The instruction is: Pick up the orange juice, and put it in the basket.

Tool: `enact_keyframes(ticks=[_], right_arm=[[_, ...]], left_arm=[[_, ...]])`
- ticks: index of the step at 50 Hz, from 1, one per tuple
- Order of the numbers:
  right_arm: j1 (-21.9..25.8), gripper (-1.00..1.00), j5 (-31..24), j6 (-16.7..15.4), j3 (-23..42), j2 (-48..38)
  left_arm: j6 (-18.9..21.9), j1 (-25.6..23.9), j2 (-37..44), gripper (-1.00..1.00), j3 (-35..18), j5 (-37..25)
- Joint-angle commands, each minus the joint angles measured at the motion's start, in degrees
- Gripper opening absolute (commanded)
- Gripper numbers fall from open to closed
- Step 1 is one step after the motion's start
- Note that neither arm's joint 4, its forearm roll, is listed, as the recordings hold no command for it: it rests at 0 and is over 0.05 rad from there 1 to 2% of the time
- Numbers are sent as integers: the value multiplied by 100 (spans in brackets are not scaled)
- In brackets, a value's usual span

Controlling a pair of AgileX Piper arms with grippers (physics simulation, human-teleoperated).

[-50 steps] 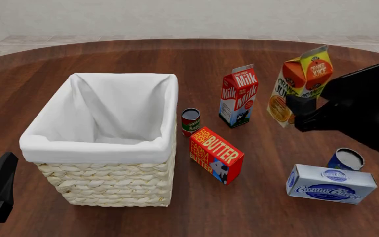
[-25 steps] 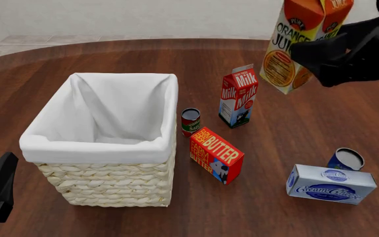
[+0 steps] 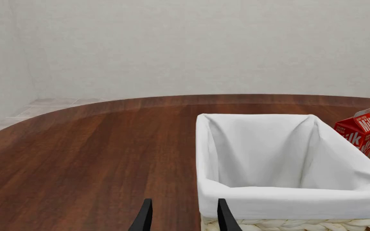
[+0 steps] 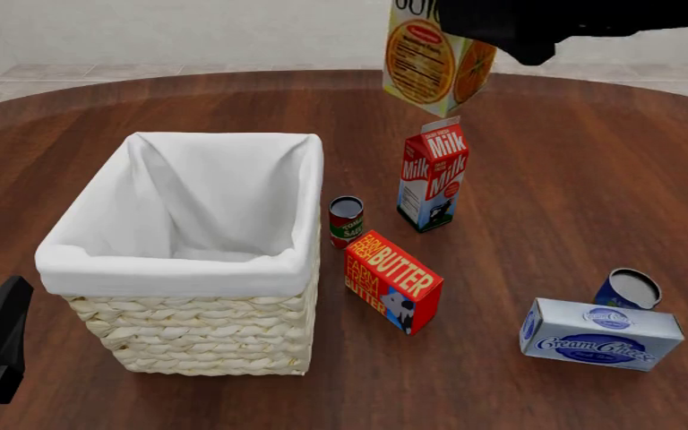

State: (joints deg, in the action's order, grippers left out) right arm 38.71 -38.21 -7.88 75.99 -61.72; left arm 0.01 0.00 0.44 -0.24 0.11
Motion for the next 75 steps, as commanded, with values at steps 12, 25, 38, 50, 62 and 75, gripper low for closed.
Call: enact_keyframes(ticks=[12,25,38,50,62,75], right_arm=[[907,-100,107,168,1081,-1370],[1231,-100,31,129,1702,-1972],[1526,-100,306,259,1763,-2412],[1618,-100,715,349,1583,-2797],[1608,-100,1018,272,1488,-3196],[1657,-100,1268,306,1349,-3451]], left_arm=[[1,1,-1,100,0,0],[0,0,-1,100,0,0],[0,0,0,100,0,0],[0,0,1,100,0,0],[0,0,0,100,0,0],[0,1,0,100,0,0]])
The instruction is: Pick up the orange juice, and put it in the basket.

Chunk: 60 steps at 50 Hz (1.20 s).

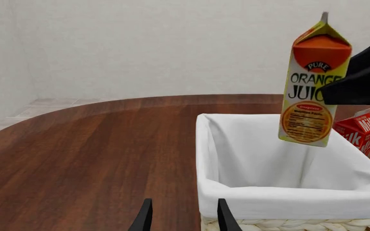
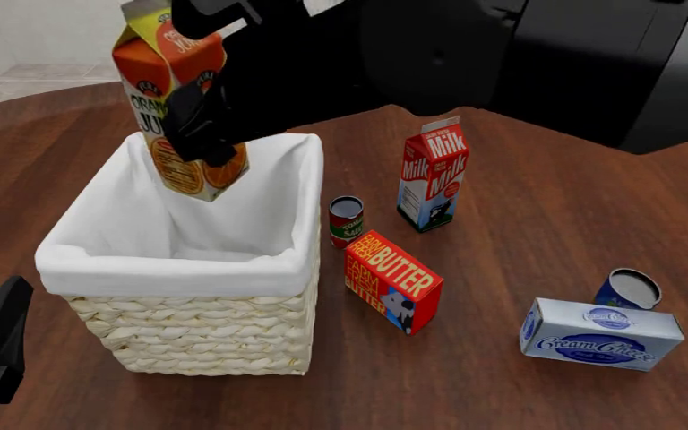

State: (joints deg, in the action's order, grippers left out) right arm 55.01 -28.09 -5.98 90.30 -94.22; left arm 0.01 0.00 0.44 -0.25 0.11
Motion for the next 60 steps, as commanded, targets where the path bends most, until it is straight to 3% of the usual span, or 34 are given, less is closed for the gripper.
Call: enact_keyframes(ticks=[1,11,24,38,39,60], right_arm=[[19,-100,294,132,-112,-215],[57,-100,600,204,-434,-330],[49,-100,650,30,-464,-454],[14,-100,708,77,-484,-377],[27,100,713,41,-491,-361],[117,100,805,24,-651,-278]], left_arm=[[-1,0,0,100,0,0],[0,-1,0,100,0,0],[0,0,1,100,0,0],[1,0,0,100,0,0],[1,-2,0,100,0,0],[0,1,-1,100,0,0]])
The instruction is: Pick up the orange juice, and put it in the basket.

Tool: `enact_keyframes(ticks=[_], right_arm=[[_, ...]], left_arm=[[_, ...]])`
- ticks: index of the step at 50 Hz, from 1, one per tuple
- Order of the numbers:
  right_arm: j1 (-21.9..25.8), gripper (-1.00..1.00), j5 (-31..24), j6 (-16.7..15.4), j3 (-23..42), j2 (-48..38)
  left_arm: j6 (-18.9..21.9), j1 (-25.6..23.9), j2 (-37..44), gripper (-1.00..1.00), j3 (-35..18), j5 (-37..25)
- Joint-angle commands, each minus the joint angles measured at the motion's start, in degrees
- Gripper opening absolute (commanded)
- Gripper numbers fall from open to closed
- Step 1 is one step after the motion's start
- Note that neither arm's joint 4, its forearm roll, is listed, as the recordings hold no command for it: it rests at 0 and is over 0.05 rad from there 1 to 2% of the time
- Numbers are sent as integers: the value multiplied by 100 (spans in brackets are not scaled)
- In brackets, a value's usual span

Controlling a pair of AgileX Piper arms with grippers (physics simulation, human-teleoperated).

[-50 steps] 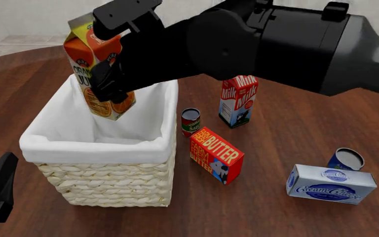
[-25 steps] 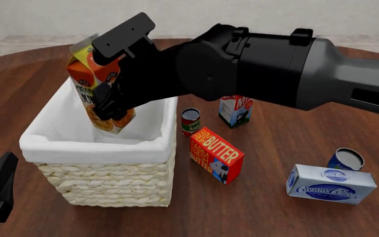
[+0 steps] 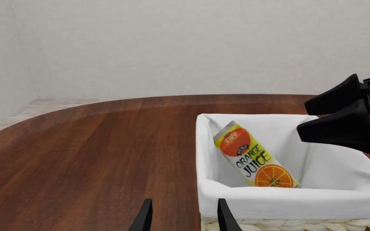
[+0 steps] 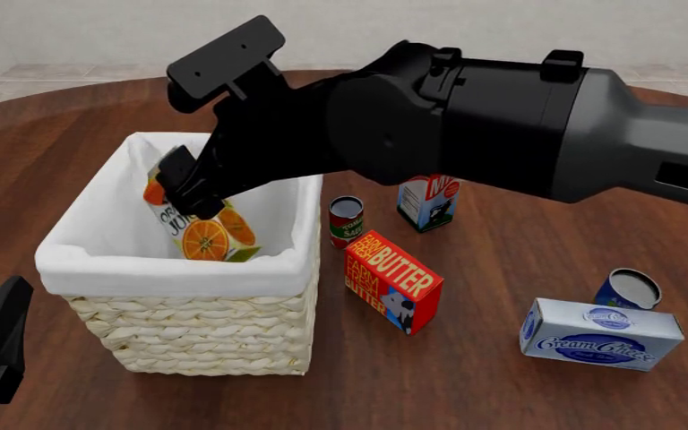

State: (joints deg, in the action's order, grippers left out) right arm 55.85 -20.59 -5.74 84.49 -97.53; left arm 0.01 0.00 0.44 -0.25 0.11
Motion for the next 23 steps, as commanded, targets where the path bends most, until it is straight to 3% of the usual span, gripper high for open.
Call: enact_keyframes(ticks=[1,15,23], right_arm=[[36,100,62,8,-77,58],[74,100,67,-61,-168,230],[149,100,124,-180,-423,747]], left_arm=[[1,1,0,100,0,0],[0,-1,1,100,0,0],[-1,0,1,100,0,0]])
